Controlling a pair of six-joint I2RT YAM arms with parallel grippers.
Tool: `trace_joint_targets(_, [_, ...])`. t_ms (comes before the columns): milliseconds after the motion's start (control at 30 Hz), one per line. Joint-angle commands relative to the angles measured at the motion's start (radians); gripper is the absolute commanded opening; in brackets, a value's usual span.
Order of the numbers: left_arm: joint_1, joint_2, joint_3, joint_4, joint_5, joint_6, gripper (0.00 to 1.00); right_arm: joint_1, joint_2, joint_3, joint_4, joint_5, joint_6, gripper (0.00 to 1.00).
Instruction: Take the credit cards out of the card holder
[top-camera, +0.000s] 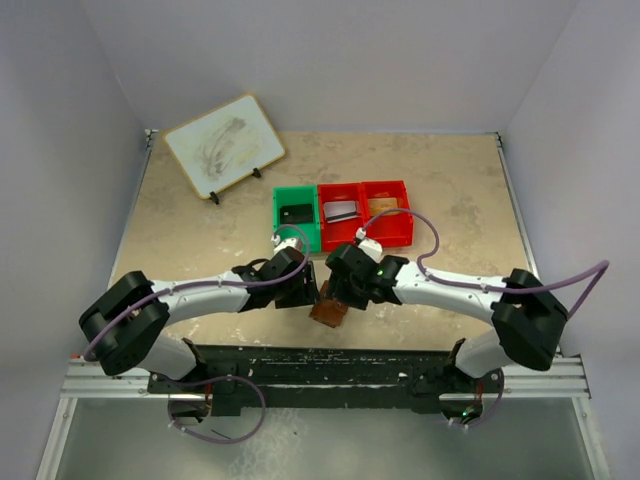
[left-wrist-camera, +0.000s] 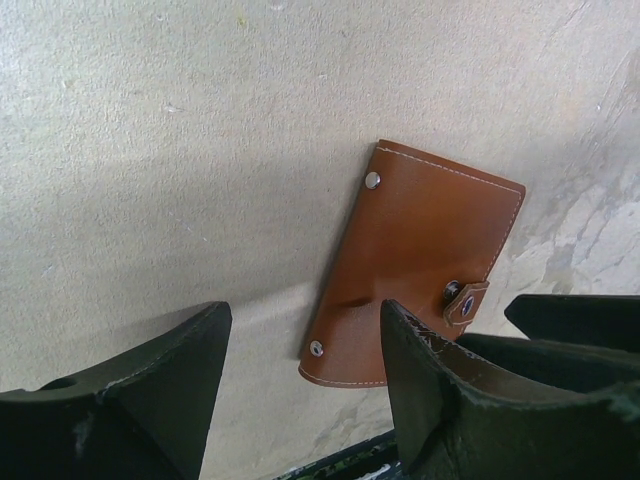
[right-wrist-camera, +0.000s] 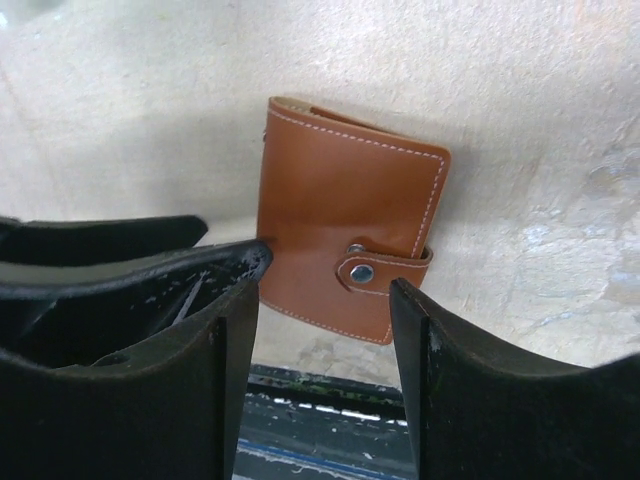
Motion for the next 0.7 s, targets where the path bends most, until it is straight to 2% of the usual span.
trace_joint_targets(0, [0.001,0.026,0.017,-0.032,-0.005,0.029,0.6,0.006,0.065,0.095,-0.16,0.089,0.01,0.59])
trace_joint_targets(100, [0.001,0.024,0.016,-0.043,-0.014,0.029,0.59,0.009,0.105,0.145,-0.196,0.097,0.01,0.58])
trace_joint_targets(300, [0.001,0.016,0.016,-0.049,-0.032,0.021,0.59,0.011,0.133,0.136,-0.151,0.06,-0.028,0.56])
trace_joint_targets(667, [0.001,0.024,0.023,-0.067,-0.043,0.018,0.59,0.011,0.169,0.142,-0.178,0.062,-0.042,0.52])
